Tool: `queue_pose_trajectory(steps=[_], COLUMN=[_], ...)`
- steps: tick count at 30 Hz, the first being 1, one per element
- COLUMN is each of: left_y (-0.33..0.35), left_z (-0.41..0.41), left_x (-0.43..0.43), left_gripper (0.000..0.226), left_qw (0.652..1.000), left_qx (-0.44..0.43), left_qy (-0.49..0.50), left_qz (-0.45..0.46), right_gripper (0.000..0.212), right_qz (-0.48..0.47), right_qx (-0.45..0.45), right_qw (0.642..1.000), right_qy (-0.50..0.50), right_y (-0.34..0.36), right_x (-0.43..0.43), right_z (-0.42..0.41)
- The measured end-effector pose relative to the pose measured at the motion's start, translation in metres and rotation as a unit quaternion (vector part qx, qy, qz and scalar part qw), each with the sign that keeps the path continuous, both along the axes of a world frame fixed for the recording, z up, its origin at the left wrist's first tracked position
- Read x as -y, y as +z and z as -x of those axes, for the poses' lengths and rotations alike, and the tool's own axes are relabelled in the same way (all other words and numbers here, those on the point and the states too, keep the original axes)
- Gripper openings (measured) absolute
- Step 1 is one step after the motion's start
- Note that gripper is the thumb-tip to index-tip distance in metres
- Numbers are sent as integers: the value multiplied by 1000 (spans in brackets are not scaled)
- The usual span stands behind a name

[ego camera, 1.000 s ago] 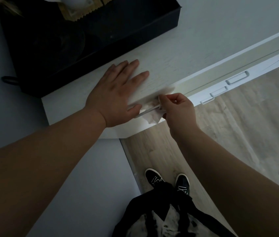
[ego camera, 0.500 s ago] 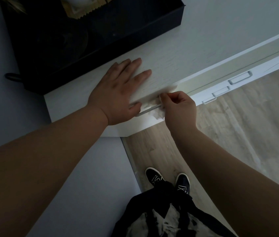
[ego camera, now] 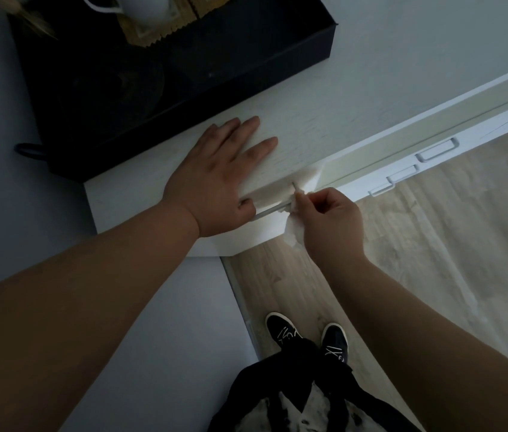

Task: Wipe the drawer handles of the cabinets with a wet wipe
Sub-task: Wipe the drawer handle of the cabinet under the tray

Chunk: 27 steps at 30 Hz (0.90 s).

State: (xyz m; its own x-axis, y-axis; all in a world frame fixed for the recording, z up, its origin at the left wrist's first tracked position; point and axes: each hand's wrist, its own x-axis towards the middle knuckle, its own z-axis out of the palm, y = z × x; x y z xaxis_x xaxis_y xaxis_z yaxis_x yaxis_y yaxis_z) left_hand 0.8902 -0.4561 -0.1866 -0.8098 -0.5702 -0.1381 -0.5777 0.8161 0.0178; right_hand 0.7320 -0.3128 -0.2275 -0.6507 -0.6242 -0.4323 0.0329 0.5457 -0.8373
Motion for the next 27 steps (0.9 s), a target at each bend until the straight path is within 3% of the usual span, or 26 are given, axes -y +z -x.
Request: queue_pose_trajectory(steps=[5, 10, 15, 21, 27], left_y=[0, 0, 1, 1, 0], left_z=[0, -1, 0, -1, 0], left_x=[0, 1, 0, -1, 0], left_gripper=[96, 97, 97, 97, 98], left_qw=[1000, 1000, 1000, 1000, 1000], left_qx=[0, 4, 10, 13, 8], left_qy=[0, -2, -1, 1, 2], left_qz=[2, 0, 3, 4, 0], right_gripper=[10, 15, 6, 16, 17], right_qz=[22, -4, 20, 27, 18], right_qx=[13, -46, -36, -51, -95], right_qw=[1000, 998, 999, 998, 994], right_qy=[7, 36, 26, 7, 51], right_y=[6, 0, 2, -7, -7], right_x=[17, 5, 15, 12, 10], right_z=[8, -2, -4, -8, 3])
